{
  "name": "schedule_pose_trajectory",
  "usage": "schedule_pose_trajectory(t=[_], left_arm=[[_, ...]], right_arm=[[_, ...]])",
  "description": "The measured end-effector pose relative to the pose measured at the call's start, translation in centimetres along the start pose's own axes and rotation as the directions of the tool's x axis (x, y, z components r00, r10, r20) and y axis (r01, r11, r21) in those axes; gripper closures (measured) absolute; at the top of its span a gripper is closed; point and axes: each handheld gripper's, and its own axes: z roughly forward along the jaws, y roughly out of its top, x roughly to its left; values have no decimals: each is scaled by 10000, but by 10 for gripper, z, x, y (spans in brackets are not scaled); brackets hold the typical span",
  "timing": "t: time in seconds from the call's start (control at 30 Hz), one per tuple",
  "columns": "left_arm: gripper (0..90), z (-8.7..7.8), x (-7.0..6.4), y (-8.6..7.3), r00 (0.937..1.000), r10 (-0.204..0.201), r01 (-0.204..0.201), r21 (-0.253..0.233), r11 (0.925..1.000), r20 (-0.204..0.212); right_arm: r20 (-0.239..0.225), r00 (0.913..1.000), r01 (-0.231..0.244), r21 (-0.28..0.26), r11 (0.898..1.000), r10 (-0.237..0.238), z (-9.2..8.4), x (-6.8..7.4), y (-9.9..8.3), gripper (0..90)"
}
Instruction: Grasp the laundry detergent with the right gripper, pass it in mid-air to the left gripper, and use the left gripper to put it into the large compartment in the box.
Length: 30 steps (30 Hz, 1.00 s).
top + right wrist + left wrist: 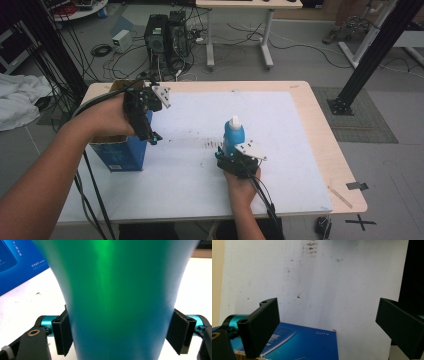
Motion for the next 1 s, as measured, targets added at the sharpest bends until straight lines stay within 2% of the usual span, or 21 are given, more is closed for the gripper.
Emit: schedule_pose_trajectory(t=[0.03, 0.33, 0.83, 1.0], left_arm=[[53, 0, 1, 0, 10000, 30, -30, 25, 10000, -1], [53, 1, 1, 1, 10000, 39, -39, 44, 10000, 8], [53, 3, 0, 1, 10000, 29, -29, 38, 10000, 21], [53, 4, 0, 1, 10000, 75, -75, 67, 9999, 40]], right_arm=[[26, 10000, -38, 11, 10000, 38, 0, 0, 0, 244], [146, 9999, -55, 0, 10000, 55, 0, 0, 1, 259], [198, 9998, 45, -20, 10000, -45, 0, 2, 2, 336], [232, 9997, 104, -14, 9999, -104, 0, 3, 2, 386]])
